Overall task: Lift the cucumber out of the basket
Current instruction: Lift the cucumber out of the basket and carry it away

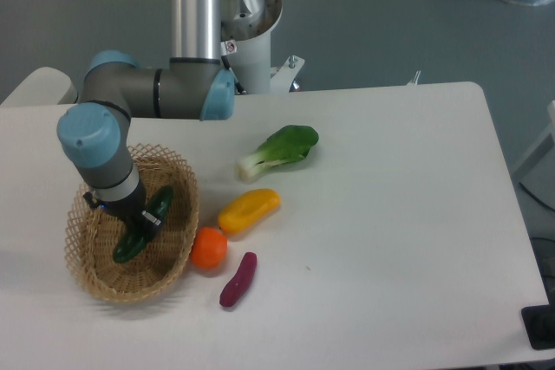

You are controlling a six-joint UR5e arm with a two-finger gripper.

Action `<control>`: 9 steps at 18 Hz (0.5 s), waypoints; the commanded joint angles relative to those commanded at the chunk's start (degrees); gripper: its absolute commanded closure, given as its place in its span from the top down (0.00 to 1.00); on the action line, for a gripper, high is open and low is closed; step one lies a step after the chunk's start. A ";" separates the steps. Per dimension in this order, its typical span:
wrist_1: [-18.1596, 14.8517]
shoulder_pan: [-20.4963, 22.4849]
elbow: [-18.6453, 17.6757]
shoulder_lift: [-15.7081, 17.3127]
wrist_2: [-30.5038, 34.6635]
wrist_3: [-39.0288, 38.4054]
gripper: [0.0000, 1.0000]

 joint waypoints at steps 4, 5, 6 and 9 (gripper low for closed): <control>-5.78 4.66 4.21 1.15 -1.41 0.70 0.00; -6.93 5.63 5.62 0.97 -1.41 0.88 0.00; -7.55 6.77 6.94 0.62 -1.50 0.97 0.00; -8.17 10.37 9.49 -1.04 -1.50 5.69 0.00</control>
